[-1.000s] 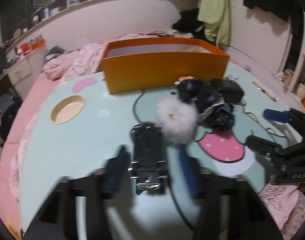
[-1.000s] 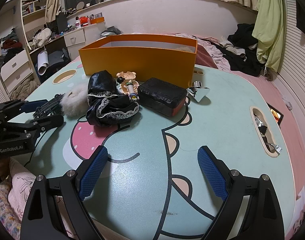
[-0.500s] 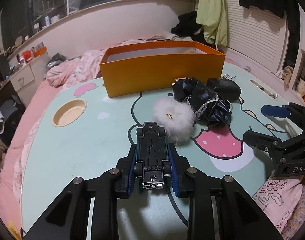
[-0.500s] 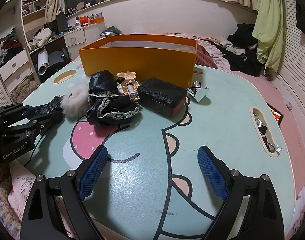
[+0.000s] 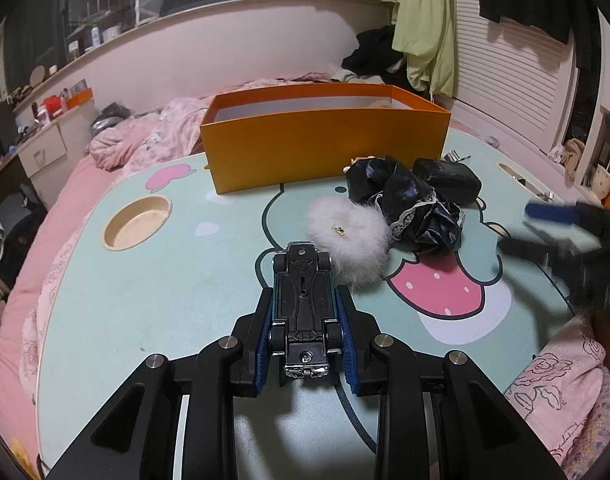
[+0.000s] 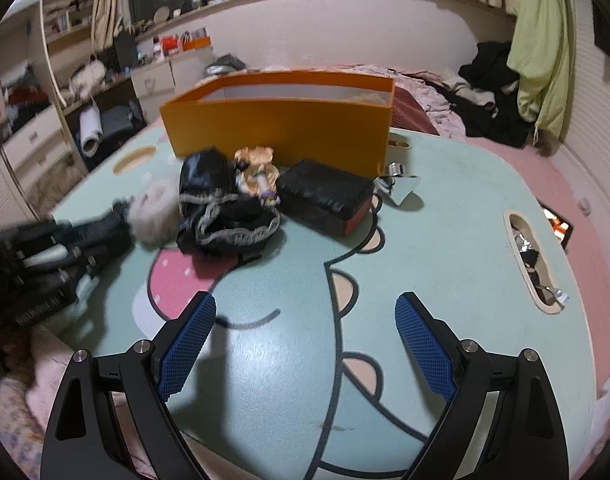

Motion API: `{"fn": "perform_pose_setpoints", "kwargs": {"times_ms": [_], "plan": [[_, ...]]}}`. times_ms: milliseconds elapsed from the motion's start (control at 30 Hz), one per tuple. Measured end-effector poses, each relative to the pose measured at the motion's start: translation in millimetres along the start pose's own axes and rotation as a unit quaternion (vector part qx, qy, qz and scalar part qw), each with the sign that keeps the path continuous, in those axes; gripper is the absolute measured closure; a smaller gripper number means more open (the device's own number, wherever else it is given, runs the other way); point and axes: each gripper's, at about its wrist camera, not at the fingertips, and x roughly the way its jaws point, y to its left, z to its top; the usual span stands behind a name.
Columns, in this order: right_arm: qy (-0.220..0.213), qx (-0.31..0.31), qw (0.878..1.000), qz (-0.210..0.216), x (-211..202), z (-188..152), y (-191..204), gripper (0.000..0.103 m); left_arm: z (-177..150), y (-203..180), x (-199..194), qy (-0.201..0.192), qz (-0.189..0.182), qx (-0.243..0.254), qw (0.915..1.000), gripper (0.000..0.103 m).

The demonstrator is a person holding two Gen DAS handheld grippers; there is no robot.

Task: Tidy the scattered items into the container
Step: 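Grasp the black wallet with the right tool while the left tool holds the car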

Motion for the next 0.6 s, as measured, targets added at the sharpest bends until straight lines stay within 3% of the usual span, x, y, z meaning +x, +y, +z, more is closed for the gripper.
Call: {"fn": "perform_pose_setpoints", "kwargs": {"times_ms": [133,367,467,600], "plan": [[-0.020,0.029,0.999,-0.037,-5,22,-19,0.012,0,0,0,0.000,0.001,0.000,1.0000,0.076],[-0.002,-0.002,1.000,-0.017,23,58,-4,0.012,0,0,0,0.000,0.000,0.000,1.0000,0.076],[0.007,-0.005,1.000,-0.030,38,66,-4,0.024,0,0,0,0.000,0.000,0.000,1.0000,0.076],[0.040,-0.003,0.999,0.003,51,66,-8,0.034,-1,0,0,0.000,0.000,-0.001,1.0000,0.076]]}}
